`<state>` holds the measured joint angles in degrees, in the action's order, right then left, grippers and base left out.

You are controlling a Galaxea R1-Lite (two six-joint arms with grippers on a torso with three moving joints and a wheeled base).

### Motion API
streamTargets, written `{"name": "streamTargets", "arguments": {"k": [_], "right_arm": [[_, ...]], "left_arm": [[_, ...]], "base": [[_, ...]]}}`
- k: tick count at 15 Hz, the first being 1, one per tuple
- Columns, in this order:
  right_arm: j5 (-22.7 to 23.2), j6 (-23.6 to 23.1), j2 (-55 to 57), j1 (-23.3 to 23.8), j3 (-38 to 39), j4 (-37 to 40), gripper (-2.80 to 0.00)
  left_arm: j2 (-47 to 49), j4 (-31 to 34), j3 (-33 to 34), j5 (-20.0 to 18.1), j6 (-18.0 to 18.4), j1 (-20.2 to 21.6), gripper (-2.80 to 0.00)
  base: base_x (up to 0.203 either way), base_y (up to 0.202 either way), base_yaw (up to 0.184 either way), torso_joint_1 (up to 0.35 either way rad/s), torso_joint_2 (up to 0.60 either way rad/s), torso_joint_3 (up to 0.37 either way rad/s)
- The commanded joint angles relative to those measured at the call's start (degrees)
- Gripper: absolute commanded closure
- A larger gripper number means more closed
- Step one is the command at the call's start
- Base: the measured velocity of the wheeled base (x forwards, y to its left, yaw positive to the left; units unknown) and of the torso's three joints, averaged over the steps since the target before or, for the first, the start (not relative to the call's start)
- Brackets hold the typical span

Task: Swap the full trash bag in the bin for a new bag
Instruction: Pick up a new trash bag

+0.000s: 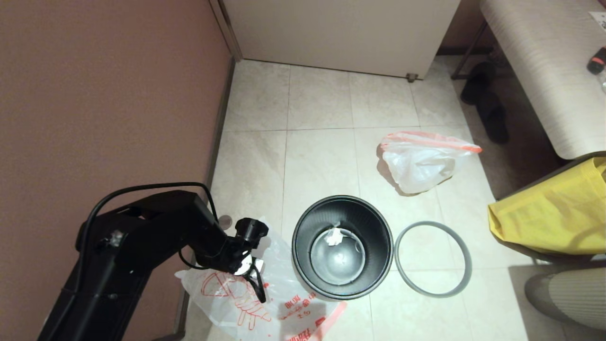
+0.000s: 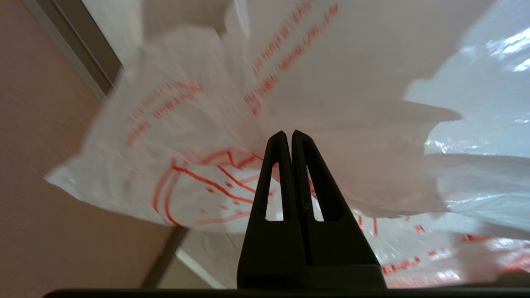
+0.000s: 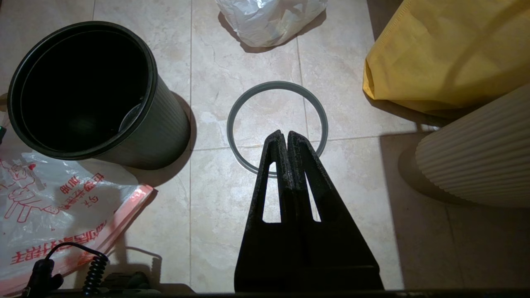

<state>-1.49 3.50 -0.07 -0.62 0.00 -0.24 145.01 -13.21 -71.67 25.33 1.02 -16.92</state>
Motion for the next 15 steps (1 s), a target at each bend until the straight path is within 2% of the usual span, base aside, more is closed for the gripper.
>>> {"name": "streamTargets", "arguments": {"k": [1, 4, 7, 8, 10, 13, 15], "right_arm": [[0.0, 0.0, 0.1, 0.0, 0.0, 0.0, 0.00], [0.0, 0.0, 0.1, 0.0, 0.0, 0.0, 0.00], [0.0, 0.0, 0.1, 0.0, 0.0, 0.0, 0.00], [0.0, 0.0, 0.1, 0.0, 0.0, 0.0, 0.00], [0.0, 0.0, 0.1, 0.0, 0.0, 0.0, 0.00], [0.0, -0.1, 0.1, 0.0, 0.0, 0.0, 0.00], [0.0, 0.0, 0.1, 0.0, 0.0, 0.0, 0.00]], "left_arm": [[2.2, 8.7, -4.4, 0.2, -4.1, -0.9, 0.00], [1.6, 11.9, -4.7, 0.0, -8.6, -2.3, 0.00], [1.5, 14.3, -6.0, 0.0, -15.8, -2.9, 0.00], [0.5, 14.3, -6.2, 0.0, -18.1, -3.4, -2.80], [-1.9, 15.8, -6.1, 0.4, -23.7, -5.0, -2.80], [-0.8, 27.2, -9.3, 2.8, -31.0, -6.4, -2.80], [1.1, 29.1, -11.9, 3.0, -32.0, -5.4, -2.80]], "base": [[0.000, 0.000, 0.000, 0.000, 0.00, 0.000], [0.000, 0.000, 0.000, 0.000, 0.00, 0.000], [0.000, 0.000, 0.000, 0.000, 0.00, 0.000], [0.000, 0.000, 0.000, 0.000, 0.00, 0.000], [0.000, 0.000, 0.000, 0.000, 0.00, 0.000], [0.000, 0.000, 0.000, 0.000, 0.00, 0.000], [0.000, 0.000, 0.000, 0.000, 0.00, 0.000]]}}
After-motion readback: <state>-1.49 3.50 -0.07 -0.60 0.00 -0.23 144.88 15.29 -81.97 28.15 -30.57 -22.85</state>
